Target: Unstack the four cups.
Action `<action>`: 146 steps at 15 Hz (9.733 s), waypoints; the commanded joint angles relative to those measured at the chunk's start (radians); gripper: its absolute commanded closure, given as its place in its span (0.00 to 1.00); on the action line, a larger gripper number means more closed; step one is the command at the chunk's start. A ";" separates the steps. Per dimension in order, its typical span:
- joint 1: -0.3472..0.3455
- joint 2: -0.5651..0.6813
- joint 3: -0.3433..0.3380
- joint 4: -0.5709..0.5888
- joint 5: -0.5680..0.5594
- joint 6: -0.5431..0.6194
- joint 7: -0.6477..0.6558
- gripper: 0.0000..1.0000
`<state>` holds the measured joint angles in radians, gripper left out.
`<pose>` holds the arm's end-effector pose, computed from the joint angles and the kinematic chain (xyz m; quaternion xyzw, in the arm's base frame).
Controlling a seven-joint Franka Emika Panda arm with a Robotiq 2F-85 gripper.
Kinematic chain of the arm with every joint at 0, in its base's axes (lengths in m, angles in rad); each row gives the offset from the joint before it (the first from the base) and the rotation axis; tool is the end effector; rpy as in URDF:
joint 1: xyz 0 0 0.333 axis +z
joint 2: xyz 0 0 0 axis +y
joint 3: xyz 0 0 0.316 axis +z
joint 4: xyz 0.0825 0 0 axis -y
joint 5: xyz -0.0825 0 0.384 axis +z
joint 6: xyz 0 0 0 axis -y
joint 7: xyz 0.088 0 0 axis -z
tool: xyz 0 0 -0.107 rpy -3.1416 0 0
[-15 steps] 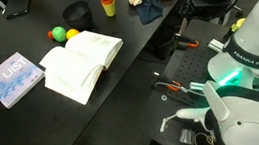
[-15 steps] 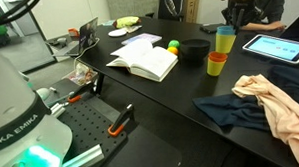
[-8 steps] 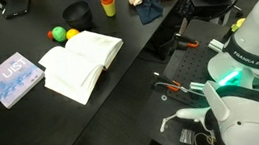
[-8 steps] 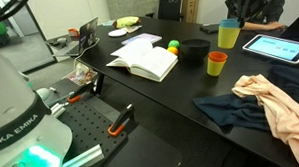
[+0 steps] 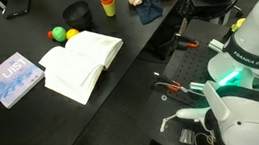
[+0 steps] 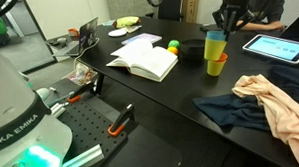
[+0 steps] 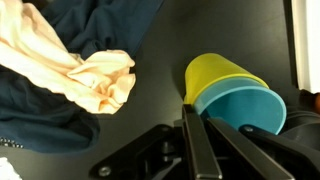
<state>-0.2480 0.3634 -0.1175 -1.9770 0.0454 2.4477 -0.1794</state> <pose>0.5817 -0.2192 0.2956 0.9930 -0.1044 0.0517 0.0198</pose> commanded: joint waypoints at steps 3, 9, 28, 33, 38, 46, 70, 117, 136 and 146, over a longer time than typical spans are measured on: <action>0.041 -0.012 -0.026 -0.175 -0.051 0.224 0.057 0.95; 0.097 0.078 -0.105 -0.254 -0.159 0.499 0.170 0.95; 0.254 0.171 -0.266 -0.244 -0.119 0.559 0.288 0.03; 0.268 0.171 -0.263 -0.238 -0.127 0.525 0.297 0.27; 0.275 0.169 -0.261 -0.234 -0.132 0.506 0.302 0.67; 0.291 0.152 -0.280 -0.215 -0.151 0.470 0.318 0.96; 0.151 0.044 -0.176 -0.093 -0.143 0.307 0.310 0.97; 0.105 0.116 -0.101 -0.307 -0.048 0.502 0.124 0.24; 0.186 0.362 -0.158 0.219 -0.071 0.193 0.484 0.00; 0.190 0.475 -0.161 0.403 -0.055 0.107 0.591 0.23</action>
<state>-0.0629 0.8077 -0.2699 -1.6351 -0.0161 2.5935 0.3890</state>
